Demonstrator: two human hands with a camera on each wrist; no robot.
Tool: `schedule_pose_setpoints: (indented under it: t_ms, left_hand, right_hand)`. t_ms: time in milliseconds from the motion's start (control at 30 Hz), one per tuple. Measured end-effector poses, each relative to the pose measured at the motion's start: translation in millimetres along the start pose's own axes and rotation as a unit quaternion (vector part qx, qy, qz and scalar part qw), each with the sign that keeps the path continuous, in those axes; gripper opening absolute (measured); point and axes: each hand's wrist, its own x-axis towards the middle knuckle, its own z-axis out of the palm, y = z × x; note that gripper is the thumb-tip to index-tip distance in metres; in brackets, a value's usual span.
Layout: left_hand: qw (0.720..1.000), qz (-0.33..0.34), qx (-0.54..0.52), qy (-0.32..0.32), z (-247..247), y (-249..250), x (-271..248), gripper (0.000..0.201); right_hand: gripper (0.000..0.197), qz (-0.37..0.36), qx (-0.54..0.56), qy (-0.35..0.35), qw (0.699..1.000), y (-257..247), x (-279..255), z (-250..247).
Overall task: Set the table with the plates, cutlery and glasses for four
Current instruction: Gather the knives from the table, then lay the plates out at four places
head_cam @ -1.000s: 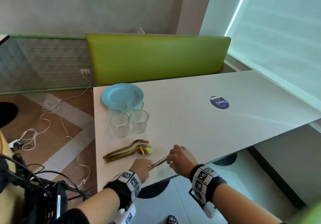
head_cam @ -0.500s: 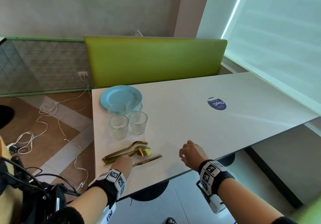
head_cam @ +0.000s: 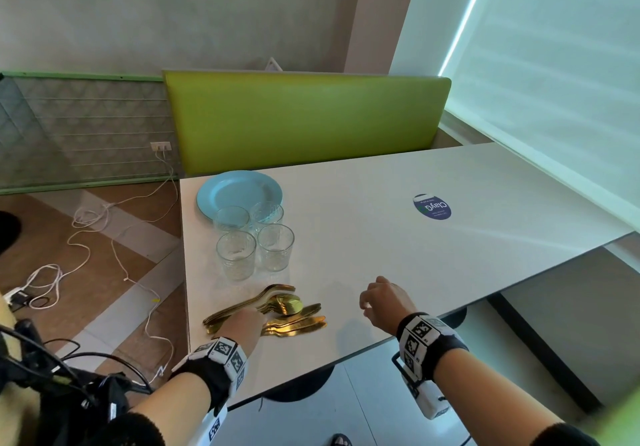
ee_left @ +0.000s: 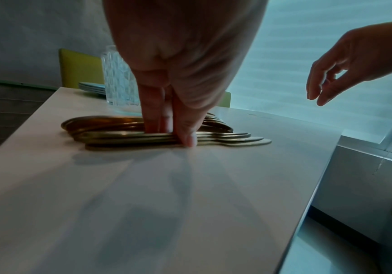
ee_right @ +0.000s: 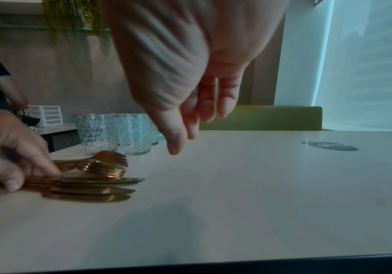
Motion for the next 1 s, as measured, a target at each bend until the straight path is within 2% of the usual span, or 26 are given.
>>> schedule_pose_setpoints:
  t_ms: [233,367,533,667,800,1000]
  left_hand:
    - [0.997,0.047,0.003,0.066,-5,-3,4,0.027]
    - [0.993,0.062,-0.032,0.093,-23,-2,10,0.030]
    - [0.975,0.082,-0.094,0.186,-70,7,26,0.021]
    - [0.947,0.062,-0.194,0.251,-129,10,50,0.020]
    - [0.936,0.010,-0.263,0.233,-188,-11,94,0.014]
    - [0.954,-0.091,-0.265,0.109,-239,-72,170,0.017]
  right_hand:
    - [0.023,-0.007,-0.003,-0.004,1.000,-8,14,-2]
    - [0.023,-0.009,-0.003,-0.007,1.000,-12,29,-5]
    - [0.023,-0.006,0.010,-0.010,1.000,-11,59,-15]
    - [0.022,0.031,0.053,-0.008,0.998,-5,102,-32]
    - [0.022,0.063,0.108,-0.034,0.992,0,155,-55]
    - [0.033,0.079,0.159,-0.095,0.979,-2,238,-79]
